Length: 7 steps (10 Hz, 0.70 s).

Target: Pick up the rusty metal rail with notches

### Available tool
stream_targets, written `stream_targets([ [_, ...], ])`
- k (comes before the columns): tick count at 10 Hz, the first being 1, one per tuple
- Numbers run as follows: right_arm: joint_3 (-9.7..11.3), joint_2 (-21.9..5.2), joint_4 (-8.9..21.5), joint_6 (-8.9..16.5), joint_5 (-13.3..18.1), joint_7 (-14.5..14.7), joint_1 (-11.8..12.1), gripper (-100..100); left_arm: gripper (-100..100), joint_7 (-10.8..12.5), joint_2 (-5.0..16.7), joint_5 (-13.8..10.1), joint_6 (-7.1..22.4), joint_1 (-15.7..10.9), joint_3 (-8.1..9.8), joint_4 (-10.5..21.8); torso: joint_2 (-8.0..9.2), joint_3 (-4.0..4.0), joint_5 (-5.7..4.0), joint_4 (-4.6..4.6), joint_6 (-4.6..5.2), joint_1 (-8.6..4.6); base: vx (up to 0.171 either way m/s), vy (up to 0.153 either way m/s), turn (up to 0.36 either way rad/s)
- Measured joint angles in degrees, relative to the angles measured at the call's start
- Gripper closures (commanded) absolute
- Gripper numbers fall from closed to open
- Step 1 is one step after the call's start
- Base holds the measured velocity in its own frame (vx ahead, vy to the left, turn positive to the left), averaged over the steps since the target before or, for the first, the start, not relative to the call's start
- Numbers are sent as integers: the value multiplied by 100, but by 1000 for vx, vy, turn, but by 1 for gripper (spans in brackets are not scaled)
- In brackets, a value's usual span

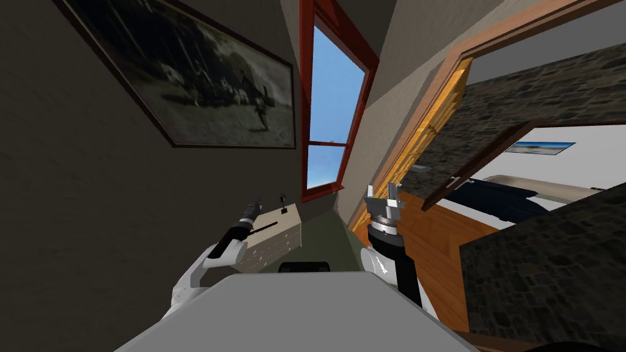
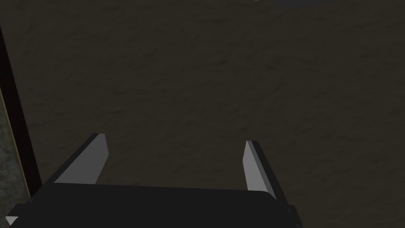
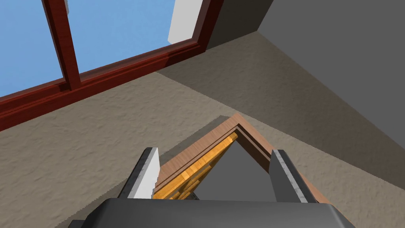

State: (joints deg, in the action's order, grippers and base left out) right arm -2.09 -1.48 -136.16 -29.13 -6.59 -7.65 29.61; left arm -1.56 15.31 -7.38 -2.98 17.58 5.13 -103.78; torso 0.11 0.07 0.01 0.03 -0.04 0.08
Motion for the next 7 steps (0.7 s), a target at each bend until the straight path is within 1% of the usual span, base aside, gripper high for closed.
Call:
stream_targets([
  [1, 0, 0, 0, 0, 0, 0, -1, 0, -100, 10, -34, -17, 147, -62, 12, 187, 1, 0, 0, 0, 5, -2, -23, -10, -130],
  [2, 0, 0, 0, 0, 0, 0, 0, 0, -100, 54, 48, -75, 269, -53, 36, 275, 0, 0, 0, 0, -3, 2, -21, -19, -270],
  [3, 0, 0, 0, 0, 0, 0, -1, 0, -100, 118, 112, -143, 420, -38, 72, 390, 0, 0, 0, 0, 3, -1, -18, -12, -132],
  [4, 0, 0, 0, 0, 0, 0, 0, 0, -100, 161, 163, -183, 525, -147, 94, 617, -3, -2, 0, 0, -2, 2, -17, -14, -261],
  [5, 0, 0, 0, 0, 0, 0, 0, 0, -100, 200, 171, -223, 713, -155, 131, 730, -2, -1, 0, 0, 2, 1, -13, -7, -137],
  [6, 0, 0, 0, 0, 0, 0, 1, 0, -100, 261, 268, -295, 822, -146, 147, 857, -3, -2, 0, -1, -3, 4, -9, -16, -249],
  [7, 0, 0, 0, 0, 0, 0, 0, 0, -100, 341, 363, -380, 899, -190, 174, 1112, -5, -3, 1, -1, 2, 2, -7, -8, -184],
])
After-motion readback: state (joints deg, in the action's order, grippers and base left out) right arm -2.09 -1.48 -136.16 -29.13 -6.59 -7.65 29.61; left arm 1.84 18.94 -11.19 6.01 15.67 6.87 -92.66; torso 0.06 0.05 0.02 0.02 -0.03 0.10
